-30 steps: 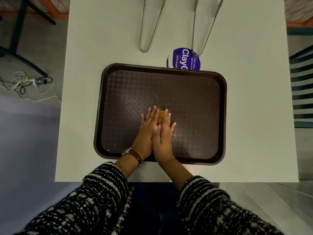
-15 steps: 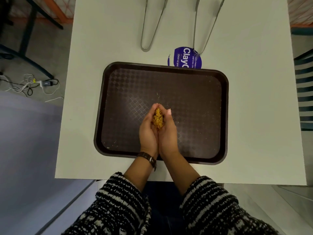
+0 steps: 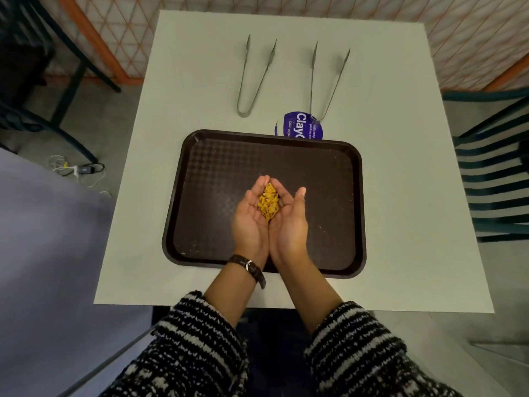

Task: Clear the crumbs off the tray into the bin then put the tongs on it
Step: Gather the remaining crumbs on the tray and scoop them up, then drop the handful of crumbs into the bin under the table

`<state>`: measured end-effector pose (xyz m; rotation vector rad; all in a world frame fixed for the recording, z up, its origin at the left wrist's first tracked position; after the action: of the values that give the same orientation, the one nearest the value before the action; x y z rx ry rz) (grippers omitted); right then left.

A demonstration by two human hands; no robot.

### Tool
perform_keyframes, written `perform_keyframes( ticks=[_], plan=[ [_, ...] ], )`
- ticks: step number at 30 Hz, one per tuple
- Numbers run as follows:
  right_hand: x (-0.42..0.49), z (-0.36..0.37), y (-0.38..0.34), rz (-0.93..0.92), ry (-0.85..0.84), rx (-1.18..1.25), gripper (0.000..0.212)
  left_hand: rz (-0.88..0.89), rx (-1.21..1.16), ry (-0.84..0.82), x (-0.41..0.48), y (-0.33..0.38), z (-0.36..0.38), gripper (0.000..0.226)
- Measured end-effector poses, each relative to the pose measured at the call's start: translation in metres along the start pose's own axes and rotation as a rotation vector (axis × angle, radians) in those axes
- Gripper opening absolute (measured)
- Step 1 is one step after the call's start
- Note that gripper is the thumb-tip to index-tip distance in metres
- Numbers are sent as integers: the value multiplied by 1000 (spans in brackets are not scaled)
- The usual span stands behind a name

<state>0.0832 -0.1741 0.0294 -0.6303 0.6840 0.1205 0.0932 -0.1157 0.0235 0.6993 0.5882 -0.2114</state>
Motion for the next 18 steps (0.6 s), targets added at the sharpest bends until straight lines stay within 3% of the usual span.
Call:
perform_keyframes(
  ticks=[11, 18],
  plan=[
    [-78, -15, -5, -139, 18, 0, 54, -17, 25, -148, -81, 2, 11, 37],
    [-126, -70, -29, -211, 109, -37, 51, -67, 37, -209, -125, -52, 20, 40]
  ],
)
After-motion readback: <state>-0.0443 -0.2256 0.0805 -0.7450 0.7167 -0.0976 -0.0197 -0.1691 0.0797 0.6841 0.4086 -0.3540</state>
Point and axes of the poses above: each hand's wrist, its own x-axis towards the middle knuckle, its own z-axis out of the palm, y = z × x, the point moved 9 cm from there along x, towards the middle knuckle, and after that the axes turned 3 degrees about z, right-handed, at the moved point
